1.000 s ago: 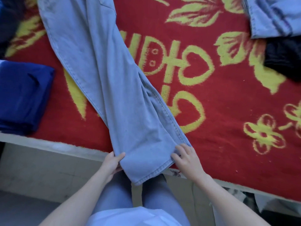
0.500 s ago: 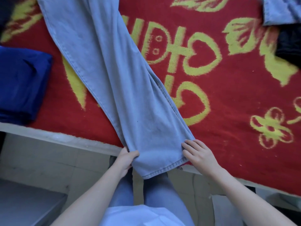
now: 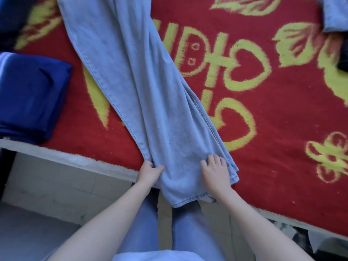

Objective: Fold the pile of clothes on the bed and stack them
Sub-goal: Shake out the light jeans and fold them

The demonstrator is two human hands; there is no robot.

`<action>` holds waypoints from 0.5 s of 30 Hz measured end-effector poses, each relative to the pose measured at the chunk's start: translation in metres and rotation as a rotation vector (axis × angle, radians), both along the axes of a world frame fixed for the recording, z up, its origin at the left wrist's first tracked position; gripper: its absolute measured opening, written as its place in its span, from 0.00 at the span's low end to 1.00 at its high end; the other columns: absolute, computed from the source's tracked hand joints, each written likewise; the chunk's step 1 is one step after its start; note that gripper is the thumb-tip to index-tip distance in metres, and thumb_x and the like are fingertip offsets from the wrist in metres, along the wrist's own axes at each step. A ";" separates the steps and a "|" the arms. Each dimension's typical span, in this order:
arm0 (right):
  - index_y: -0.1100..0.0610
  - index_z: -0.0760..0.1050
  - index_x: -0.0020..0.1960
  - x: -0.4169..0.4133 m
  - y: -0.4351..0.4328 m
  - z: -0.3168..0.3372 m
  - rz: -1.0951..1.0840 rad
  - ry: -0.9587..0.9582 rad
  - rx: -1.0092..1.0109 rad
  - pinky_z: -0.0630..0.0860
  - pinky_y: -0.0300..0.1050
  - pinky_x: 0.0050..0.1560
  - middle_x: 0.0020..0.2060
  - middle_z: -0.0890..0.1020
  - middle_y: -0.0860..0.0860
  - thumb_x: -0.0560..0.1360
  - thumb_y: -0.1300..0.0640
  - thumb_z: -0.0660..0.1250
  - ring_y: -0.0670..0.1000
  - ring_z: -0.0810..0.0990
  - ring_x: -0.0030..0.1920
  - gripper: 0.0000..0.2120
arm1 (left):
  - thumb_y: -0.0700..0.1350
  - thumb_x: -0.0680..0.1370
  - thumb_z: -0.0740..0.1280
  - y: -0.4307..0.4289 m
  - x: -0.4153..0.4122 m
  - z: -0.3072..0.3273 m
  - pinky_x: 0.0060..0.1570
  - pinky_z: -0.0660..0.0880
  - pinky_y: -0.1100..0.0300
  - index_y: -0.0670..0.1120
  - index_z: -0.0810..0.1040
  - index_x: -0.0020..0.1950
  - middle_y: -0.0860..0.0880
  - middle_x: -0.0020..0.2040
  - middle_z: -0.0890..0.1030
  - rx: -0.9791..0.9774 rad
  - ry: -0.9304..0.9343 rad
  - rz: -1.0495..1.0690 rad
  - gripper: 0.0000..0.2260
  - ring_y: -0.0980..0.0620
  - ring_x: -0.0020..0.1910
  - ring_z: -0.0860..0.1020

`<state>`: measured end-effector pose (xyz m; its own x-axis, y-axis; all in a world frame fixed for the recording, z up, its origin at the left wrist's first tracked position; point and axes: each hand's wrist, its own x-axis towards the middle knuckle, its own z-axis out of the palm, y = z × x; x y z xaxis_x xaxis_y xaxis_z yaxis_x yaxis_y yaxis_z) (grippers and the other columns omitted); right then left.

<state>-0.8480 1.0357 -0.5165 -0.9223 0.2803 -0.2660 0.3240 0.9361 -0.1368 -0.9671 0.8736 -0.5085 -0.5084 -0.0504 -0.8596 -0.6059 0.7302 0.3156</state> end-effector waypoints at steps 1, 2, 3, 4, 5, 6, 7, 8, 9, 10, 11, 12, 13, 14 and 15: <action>0.60 0.69 0.28 -0.014 -0.002 0.001 -0.024 0.011 -0.028 0.71 0.46 0.29 0.28 0.72 0.56 0.59 0.67 0.53 0.57 0.74 0.30 0.07 | 0.44 0.68 0.68 -0.002 -0.012 0.002 0.39 0.76 0.51 0.45 0.65 0.33 0.45 0.34 0.72 -0.006 0.028 -0.018 0.12 0.47 0.34 0.73; 0.60 0.69 0.29 -0.028 -0.005 -0.001 -0.041 0.042 -0.037 0.69 0.45 0.28 0.30 0.73 0.57 0.60 0.67 0.51 0.57 0.74 0.31 0.09 | 0.44 0.71 0.67 -0.003 -0.025 0.003 0.39 0.74 0.52 0.46 0.65 0.32 0.45 0.33 0.72 -0.020 0.051 -0.039 0.12 0.47 0.34 0.72; 0.61 0.69 0.31 -0.044 -0.008 0.001 -0.070 0.057 -0.053 0.68 0.45 0.27 0.32 0.73 0.58 0.61 0.67 0.50 0.57 0.74 0.33 0.10 | 0.44 0.73 0.66 -0.005 -0.040 0.005 0.37 0.71 0.55 0.46 0.67 0.34 0.45 0.33 0.74 -0.024 0.073 -0.055 0.11 0.47 0.34 0.72; 0.61 0.69 0.33 -0.059 -0.011 0.001 -0.082 0.101 -0.056 0.68 0.45 0.28 0.33 0.72 0.58 0.61 0.67 0.50 0.58 0.72 0.36 0.10 | 0.44 0.74 0.65 -0.006 -0.056 0.007 0.35 0.68 0.57 0.45 0.68 0.36 0.46 0.34 0.75 -0.024 0.088 -0.065 0.09 0.47 0.33 0.73; 0.62 0.70 0.36 -0.075 -0.012 0.004 -0.097 0.115 -0.070 0.70 0.45 0.28 0.35 0.72 0.59 0.61 0.66 0.50 0.58 0.71 0.38 0.11 | 0.43 0.75 0.64 -0.007 -0.073 0.008 0.32 0.67 0.59 0.45 0.69 0.39 0.47 0.35 0.76 -0.019 0.110 -0.076 0.07 0.48 0.32 0.73; 0.62 0.72 0.39 -0.090 -0.013 0.005 -0.105 0.116 -0.079 0.72 0.46 0.30 0.39 0.73 0.60 0.61 0.65 0.50 0.59 0.71 0.42 0.14 | 0.42 0.76 0.63 -0.008 -0.090 0.010 0.30 0.66 0.61 0.45 0.69 0.40 0.47 0.36 0.76 -0.008 0.137 -0.071 0.06 0.50 0.30 0.73; 0.61 0.74 0.43 -0.107 -0.013 0.009 -0.120 0.078 -0.089 0.75 0.48 0.33 0.43 0.76 0.62 0.61 0.64 0.49 0.61 0.74 0.45 0.18 | 0.42 0.76 0.62 -0.008 -0.109 0.011 0.28 0.66 0.63 0.45 0.69 0.40 0.47 0.36 0.76 0.002 0.162 -0.067 0.06 0.51 0.30 0.73; 0.61 0.77 0.46 -0.123 -0.012 0.009 -0.128 0.060 -0.081 0.77 0.50 0.36 0.47 0.78 0.64 0.61 0.63 0.49 0.63 0.78 0.48 0.21 | 0.41 0.77 0.62 -0.007 -0.128 0.013 0.26 0.67 0.64 0.45 0.69 0.39 0.47 0.36 0.76 0.019 0.183 -0.055 0.07 0.52 0.29 0.73; 0.61 0.79 0.48 -0.140 -0.011 0.012 -0.132 0.032 -0.084 0.78 0.52 0.38 0.49 0.79 0.66 0.62 0.62 0.49 0.65 0.80 0.49 0.23 | 0.40 0.77 0.61 -0.006 -0.147 0.015 0.24 0.67 0.66 0.46 0.68 0.38 0.47 0.36 0.75 0.039 0.209 -0.053 0.08 0.52 0.29 0.72; 0.62 0.80 0.50 -0.158 -0.011 0.013 -0.130 0.026 -0.081 0.79 0.53 0.40 0.51 0.80 0.66 0.63 0.61 0.50 0.65 0.81 0.49 0.24 | 0.39 0.77 0.60 -0.005 -0.166 0.016 0.21 0.67 0.70 0.46 0.68 0.38 0.47 0.35 0.74 0.060 0.228 -0.048 0.09 0.52 0.29 0.71; 0.62 0.80 0.51 -0.177 -0.011 0.014 -0.125 0.000 -0.084 0.79 0.54 0.41 0.52 0.80 0.66 0.64 0.61 0.51 0.66 0.81 0.50 0.24 | 0.38 0.78 0.60 -0.004 -0.184 0.019 0.20 0.66 0.71 0.46 0.67 0.37 0.47 0.35 0.73 0.073 0.242 -0.055 0.09 0.53 0.29 0.71; 0.61 0.80 0.53 -0.197 -0.011 0.014 -0.117 -0.007 -0.092 0.79 0.55 0.42 0.53 0.79 0.66 0.64 0.60 0.51 0.65 0.81 0.50 0.24 | 0.39 0.78 0.60 -0.004 -0.203 0.019 0.21 0.67 0.70 0.46 0.67 0.37 0.47 0.35 0.73 0.079 0.250 -0.073 0.09 0.53 0.29 0.71; 0.61 0.79 0.54 -0.215 -0.010 0.016 -0.126 -0.005 -0.099 0.79 0.55 0.42 0.54 0.79 0.65 0.64 0.59 0.51 0.65 0.80 0.52 0.24 | 0.39 0.78 0.60 -0.005 -0.220 0.021 0.22 0.67 0.68 0.46 0.67 0.37 0.47 0.35 0.73 0.085 0.258 -0.096 0.09 0.53 0.29 0.71; 0.60 0.78 0.56 -0.234 -0.011 0.017 -0.145 0.003 -0.111 0.79 0.56 0.44 0.57 0.78 0.65 0.65 0.60 0.52 0.65 0.79 0.55 0.24 | 0.39 0.78 0.60 -0.007 -0.239 0.020 0.23 0.66 0.68 0.47 0.67 0.37 0.47 0.35 0.73 0.095 0.264 -0.117 0.09 0.53 0.29 0.71; 0.60 0.76 0.61 -0.253 -0.012 0.019 -0.176 0.010 -0.134 0.77 0.57 0.50 0.62 0.74 0.65 0.68 0.61 0.54 0.65 0.75 0.60 0.24 | 0.38 0.78 0.60 -0.009 -0.256 0.022 0.23 0.67 0.68 0.47 0.68 0.37 0.47 0.35 0.74 0.110 0.272 -0.134 0.09 0.53 0.29 0.71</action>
